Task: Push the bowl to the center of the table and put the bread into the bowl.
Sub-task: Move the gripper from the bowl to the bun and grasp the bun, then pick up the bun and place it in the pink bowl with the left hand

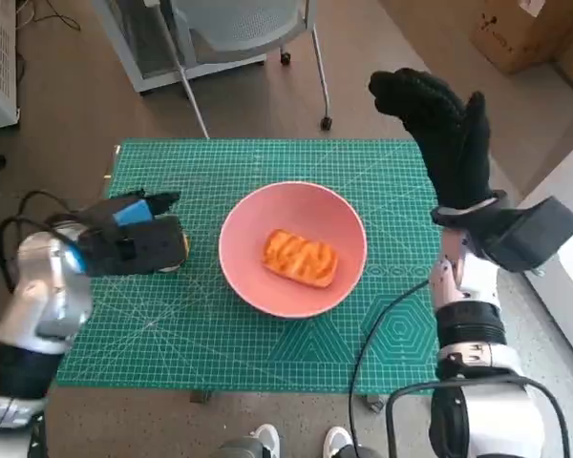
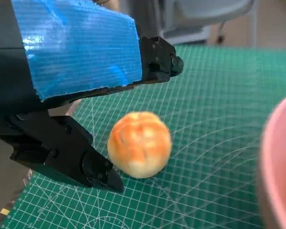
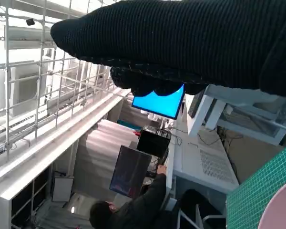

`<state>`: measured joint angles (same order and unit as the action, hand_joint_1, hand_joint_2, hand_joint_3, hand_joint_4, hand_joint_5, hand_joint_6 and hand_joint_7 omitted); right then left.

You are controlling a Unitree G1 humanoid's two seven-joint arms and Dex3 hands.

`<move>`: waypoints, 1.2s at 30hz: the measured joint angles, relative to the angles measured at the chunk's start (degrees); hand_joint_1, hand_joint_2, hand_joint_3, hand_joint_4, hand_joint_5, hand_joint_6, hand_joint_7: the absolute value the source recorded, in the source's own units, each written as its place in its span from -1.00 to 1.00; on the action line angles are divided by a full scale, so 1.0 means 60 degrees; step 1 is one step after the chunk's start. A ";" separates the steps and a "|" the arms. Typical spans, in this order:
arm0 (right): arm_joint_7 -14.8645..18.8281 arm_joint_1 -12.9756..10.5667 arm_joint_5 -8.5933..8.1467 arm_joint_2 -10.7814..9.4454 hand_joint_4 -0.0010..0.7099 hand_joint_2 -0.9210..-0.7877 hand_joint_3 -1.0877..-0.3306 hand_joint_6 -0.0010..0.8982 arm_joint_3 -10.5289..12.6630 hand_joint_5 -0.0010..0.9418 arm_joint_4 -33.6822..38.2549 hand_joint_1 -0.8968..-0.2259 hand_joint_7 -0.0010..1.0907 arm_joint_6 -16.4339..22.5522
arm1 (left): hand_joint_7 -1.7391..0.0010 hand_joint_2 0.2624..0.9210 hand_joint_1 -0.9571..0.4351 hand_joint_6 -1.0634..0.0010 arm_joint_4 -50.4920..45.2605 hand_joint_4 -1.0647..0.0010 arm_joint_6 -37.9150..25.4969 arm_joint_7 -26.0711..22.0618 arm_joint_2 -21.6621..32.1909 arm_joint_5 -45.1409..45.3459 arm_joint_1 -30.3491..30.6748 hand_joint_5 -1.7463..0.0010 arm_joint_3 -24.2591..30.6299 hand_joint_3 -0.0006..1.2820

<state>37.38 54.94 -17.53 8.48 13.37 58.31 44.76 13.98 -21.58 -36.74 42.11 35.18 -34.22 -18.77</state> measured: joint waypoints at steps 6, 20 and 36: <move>0.0000 -0.0045 -0.0003 0.0054 -0.30 -1.00 0.59 0.01 0.0007 -1.00 -0.0068 0.02 -1.00 -0.0001 | 0.95 0.49 0.32 0.36 0.0913 0.77 0.0004 -0.0006 -0.0364 0.0294 -0.0233 0.98 -0.0536 -0.99; -0.0038 -0.0215 0.0008 0.0057 -0.30 -1.00 0.58 0.01 -0.0017 -1.00 -0.0195 0.07 -1.00 -0.0002 | 0.95 0.93 0.79 -0.24 0.2520 -0.12 0.0388 0.0066 -0.0753 0.0625 -0.0938 -0.32 -0.1168 -0.87; -0.0053 -0.0305 0.0029 0.0041 -0.33 -1.00 0.56 0.00 -0.0073 -1.00 -0.0279 0.05 -1.00 0.0000 | -0.16 0.98 0.38 -0.32 0.2515 -0.16 0.1349 0.0325 -0.0610 0.0601 -0.0963 -0.50 -0.1028 -0.87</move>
<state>37.06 53.11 -17.35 8.73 12.93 56.63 44.76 29.07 -13.49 -34.79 38.45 38.79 -40.00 -24.94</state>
